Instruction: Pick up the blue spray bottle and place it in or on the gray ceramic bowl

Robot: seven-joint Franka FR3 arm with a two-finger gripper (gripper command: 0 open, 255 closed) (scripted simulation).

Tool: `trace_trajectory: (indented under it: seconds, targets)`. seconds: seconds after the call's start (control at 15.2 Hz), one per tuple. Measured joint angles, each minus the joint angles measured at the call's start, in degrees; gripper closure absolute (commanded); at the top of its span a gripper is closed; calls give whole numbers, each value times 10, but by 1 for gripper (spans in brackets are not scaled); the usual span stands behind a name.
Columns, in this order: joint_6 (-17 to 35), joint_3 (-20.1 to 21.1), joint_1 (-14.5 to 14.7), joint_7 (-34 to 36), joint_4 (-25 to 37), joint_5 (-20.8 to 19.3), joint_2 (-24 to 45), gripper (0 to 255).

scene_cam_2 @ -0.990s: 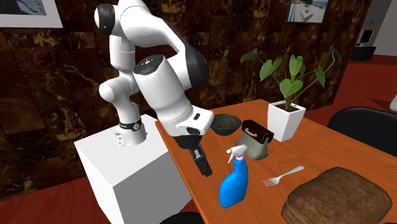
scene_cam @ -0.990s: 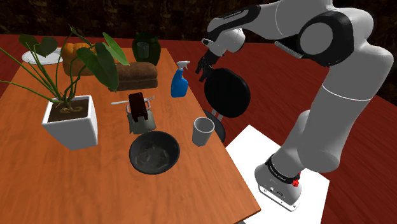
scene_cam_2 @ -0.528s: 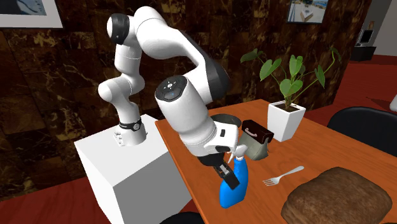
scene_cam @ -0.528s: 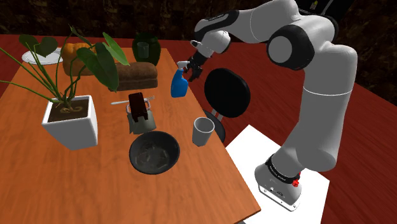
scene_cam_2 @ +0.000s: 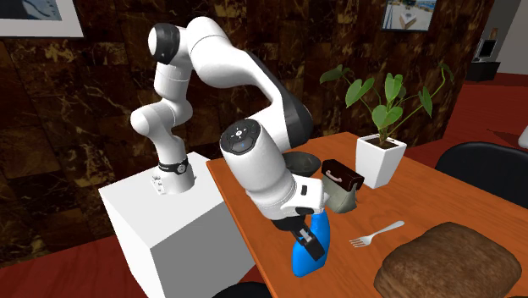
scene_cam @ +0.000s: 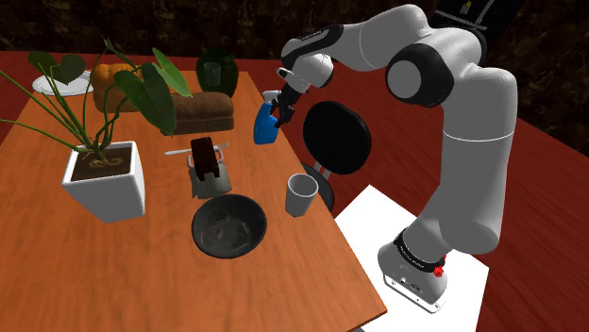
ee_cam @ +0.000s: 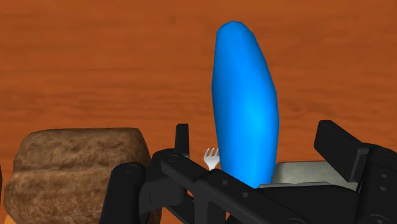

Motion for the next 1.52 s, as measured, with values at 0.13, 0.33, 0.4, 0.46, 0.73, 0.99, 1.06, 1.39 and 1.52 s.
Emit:
trace_trajectory:
  seconds: [0.13, 0.33, 0.4, 0.46, 0.73, 0.99, 1.06, 1.39, 1.52]
  targets:
    - [1, 0, 0, -1, 0, 1, 1, 0]
    - [1, 1, 0, -1, 1, 1, 2, 0]
    - [1, 1, 0, -1, 1, 1, 2, 255]
    - [1, 1, 0, -1, 1, 1, 2, 255]
    - [1, 1, 0, -1, 1, 1, 2, 255]
    - [1, 1, 0, -1, 1, 1, 1, 255]
    - [1, 1, 0, -1, 1, 1, 2, 255]
    - [-14, -7, 5, 16, 4, -15, -16, 255]
    - [-22, -10, 7, 24, 5, -22, -26, 255]
